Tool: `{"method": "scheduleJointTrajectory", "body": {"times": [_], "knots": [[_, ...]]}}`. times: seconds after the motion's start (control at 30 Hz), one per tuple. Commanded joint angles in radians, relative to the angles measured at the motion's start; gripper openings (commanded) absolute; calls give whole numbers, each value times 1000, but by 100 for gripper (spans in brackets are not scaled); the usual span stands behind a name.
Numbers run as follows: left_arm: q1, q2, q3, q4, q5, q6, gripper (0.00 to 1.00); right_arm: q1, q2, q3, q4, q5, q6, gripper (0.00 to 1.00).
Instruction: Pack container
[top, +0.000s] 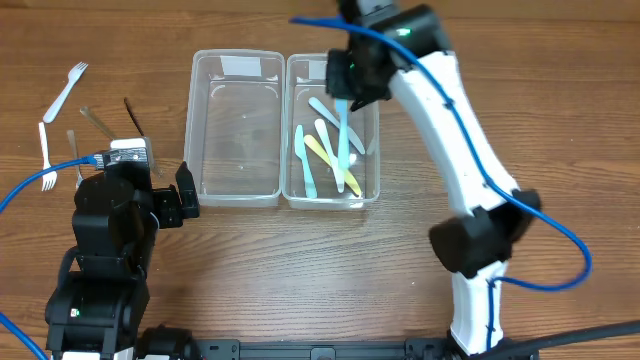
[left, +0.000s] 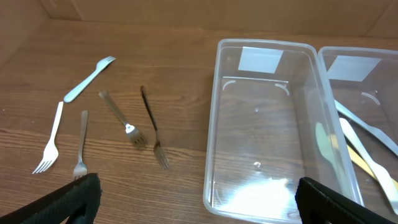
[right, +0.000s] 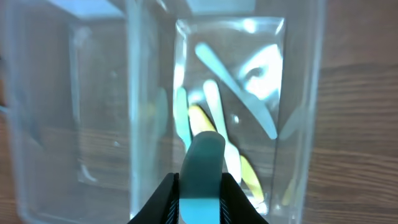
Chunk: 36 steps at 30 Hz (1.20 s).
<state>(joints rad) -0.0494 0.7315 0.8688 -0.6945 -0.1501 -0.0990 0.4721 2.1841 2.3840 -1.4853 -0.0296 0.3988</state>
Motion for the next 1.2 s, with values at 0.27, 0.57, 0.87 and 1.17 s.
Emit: {"method": "scheduleJointTrajectory", "body": {"times": [0.27,0.57,0.87,1.17], "knots": [[10,0,25,-21,12,-13,100,-2,98,-3,-6,-25,-94,27],[10,0,26,-42,12,-16,100,-4,87,4,0,-24,-149,56],[10,48,319,-288,-90,-142,100,-180,-85,245,-17,62,-153,100],[12,483,806,-787,-262,-449,100,-638,-162,278,-156,-201,-169,100]]}}
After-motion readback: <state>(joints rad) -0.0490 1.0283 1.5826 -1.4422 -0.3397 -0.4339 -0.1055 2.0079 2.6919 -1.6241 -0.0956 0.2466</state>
